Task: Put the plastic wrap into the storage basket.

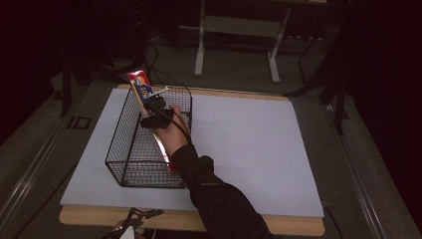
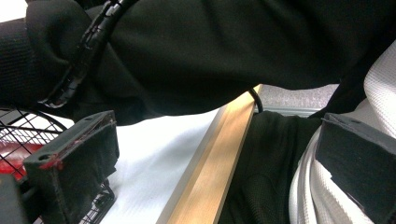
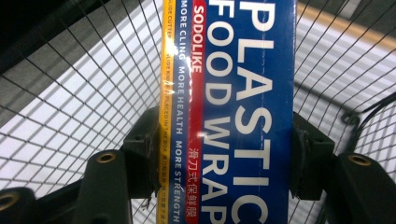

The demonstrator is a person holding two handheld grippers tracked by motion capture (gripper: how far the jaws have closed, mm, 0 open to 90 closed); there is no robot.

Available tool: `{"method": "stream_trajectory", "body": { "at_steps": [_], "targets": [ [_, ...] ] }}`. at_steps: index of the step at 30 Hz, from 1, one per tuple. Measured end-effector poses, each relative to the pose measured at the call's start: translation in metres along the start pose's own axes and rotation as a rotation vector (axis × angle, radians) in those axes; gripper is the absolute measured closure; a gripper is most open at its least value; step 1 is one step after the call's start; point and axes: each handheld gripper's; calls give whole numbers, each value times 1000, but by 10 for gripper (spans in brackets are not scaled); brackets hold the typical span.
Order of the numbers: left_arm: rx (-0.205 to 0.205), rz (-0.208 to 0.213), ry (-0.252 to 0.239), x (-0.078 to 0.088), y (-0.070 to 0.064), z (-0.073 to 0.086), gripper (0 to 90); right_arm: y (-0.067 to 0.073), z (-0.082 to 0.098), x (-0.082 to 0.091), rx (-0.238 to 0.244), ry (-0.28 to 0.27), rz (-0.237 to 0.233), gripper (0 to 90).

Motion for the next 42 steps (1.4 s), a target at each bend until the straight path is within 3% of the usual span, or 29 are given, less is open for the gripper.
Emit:
{"method": "stream_trajectory", "body": {
  "at_steps": [5,14,17,20,23,31,42],
  "targets": [
    [1,3,2,-1,0,0,1,-3,8,-8,-1,31,0,389],
    [0,8,7,-1,0,0,0,-5,8,-7,-10,17,-17,371],
    [0,9,7,-1,0,0,1,-9,7,-3,-20,1,-41,318],
    [0,11,11,-2,0,0,1,-12,5,4,-12,-19,-59,245],
    [2,12,12,-2,0,1,1,-17,5,12,-3,-42,-118,116],
    [4,14,22,-3,0,1,1,-32,11,37,96,-113,-152,141],
    [9,14,30,-5,0,2,1,-68,27,78,128,-185,-175,141]
  ]
}}
Point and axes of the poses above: each handheld gripper's, and its own axes: x roughly backward along the jaws, z roughly out of its underside, y roughly to its left, and after that the axes turned 12 degrees about z, right-handed
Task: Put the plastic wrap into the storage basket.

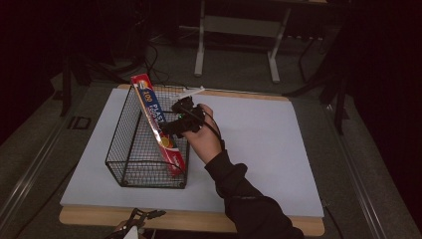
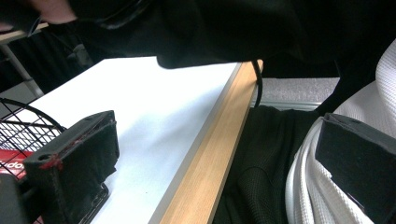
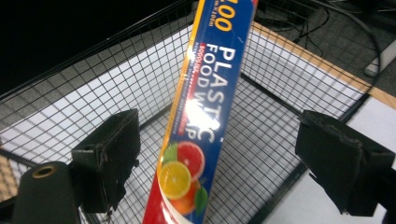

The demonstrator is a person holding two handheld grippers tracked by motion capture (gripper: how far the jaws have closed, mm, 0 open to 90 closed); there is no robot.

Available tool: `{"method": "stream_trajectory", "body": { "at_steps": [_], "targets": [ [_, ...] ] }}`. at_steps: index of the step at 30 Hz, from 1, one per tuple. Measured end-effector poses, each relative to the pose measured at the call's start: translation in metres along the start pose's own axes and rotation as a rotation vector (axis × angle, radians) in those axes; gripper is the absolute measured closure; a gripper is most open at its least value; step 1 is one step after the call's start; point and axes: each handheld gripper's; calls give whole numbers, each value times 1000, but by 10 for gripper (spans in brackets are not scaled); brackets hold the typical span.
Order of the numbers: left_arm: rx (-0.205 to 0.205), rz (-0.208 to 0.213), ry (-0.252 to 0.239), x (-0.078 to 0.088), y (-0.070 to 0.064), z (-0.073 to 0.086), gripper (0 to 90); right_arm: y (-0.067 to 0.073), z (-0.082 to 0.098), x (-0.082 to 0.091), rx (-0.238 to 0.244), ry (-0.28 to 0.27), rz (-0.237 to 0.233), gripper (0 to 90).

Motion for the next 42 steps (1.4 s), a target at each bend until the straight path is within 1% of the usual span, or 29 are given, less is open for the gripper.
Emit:
{"method": "stream_trajectory", "body": {
  "at_steps": [2,6,10,15,16,18,21,23,26,27,29,31,33,35,42],
  "targets": [
    [1,0,2,-1,0,0,1,-5,3,7,-1,-3,-2,141],
    [2,3,2,-1,0,0,1,-15,12,22,-3,-27,-18,141],
    [0,7,5,-1,0,0,1,-26,24,34,-9,-35,-7,146],
    [-1,5,9,-2,0,0,1,-41,43,45,3,-19,4,142],
    [-1,5,11,-2,0,0,1,-43,47,46,1,-21,-2,138],
    [0,5,12,-2,0,0,1,-49,56,51,2,-23,10,139],
    [0,4,13,-3,0,0,1,-58,69,57,1,-38,10,139],
    [0,4,12,-3,0,0,1,-63,78,60,2,-42,3,139],
    [1,3,12,-3,0,1,1,-68,91,64,7,-47,1,139],
    [0,3,13,-3,0,1,1,-69,96,65,5,-47,7,140],
    [-2,3,16,-3,0,0,1,-72,104,67,10,-37,3,140],
    [-1,3,16,-3,0,1,1,-74,115,70,10,-49,14,148],
    [0,4,16,-3,0,0,1,-75,122,72,6,-49,10,148],
    [-1,2,16,-3,0,0,1,-76,130,74,10,-40,17,148],
    [-4,2,19,-3,0,0,1,-82,156,82,-10,-21,13,146]
  ]
}}
Point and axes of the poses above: each handheld gripper's, and its own axes: x roughly backward along the jaws, z roughly out of its underside, y roughly to its left, and after that the axes turned 12 degrees about z, right-handed
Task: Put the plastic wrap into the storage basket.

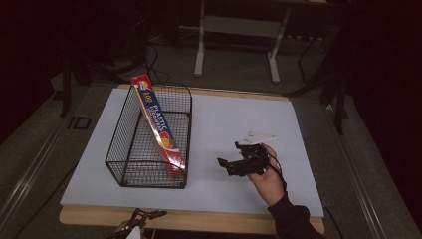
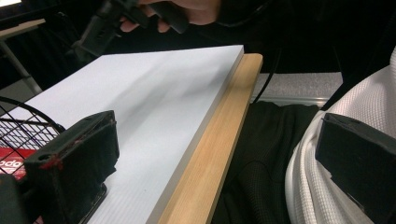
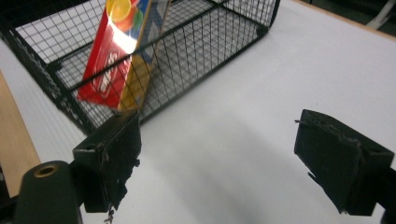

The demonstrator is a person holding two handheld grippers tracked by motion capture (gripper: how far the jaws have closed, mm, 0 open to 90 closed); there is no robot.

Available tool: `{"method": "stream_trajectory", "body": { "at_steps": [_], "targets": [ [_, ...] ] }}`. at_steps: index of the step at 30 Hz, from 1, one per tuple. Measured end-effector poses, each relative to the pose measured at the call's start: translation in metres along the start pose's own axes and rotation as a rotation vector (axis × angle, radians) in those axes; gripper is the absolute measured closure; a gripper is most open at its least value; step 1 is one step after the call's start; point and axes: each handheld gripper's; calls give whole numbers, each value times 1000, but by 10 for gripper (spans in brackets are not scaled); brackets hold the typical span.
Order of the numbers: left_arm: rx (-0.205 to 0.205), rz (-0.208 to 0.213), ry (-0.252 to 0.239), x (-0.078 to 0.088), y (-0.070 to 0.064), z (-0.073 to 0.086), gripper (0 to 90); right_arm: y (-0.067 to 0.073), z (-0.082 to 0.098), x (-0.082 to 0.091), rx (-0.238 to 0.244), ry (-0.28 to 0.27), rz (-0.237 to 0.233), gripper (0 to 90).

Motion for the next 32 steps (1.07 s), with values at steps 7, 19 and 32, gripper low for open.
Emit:
{"method": "stream_trajectory", "body": {
  "at_steps": [7,19,32],
  "targets": [
    [1,0,2,-1,0,0,1,-6,24,7,-6,19,22,145],
    [4,0,8,-1,0,0,1,-16,53,16,-42,33,30,142],
    [0,2,10,-2,0,0,1,-29,63,17,-65,40,61,143]
  ]
}}
Point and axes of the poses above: each handheld gripper's, and its own axes: x roughly backward along the jaws, z roughly out of its underside, y roughly to its left, and after that the axes turned 12 degrees about z, right-handed
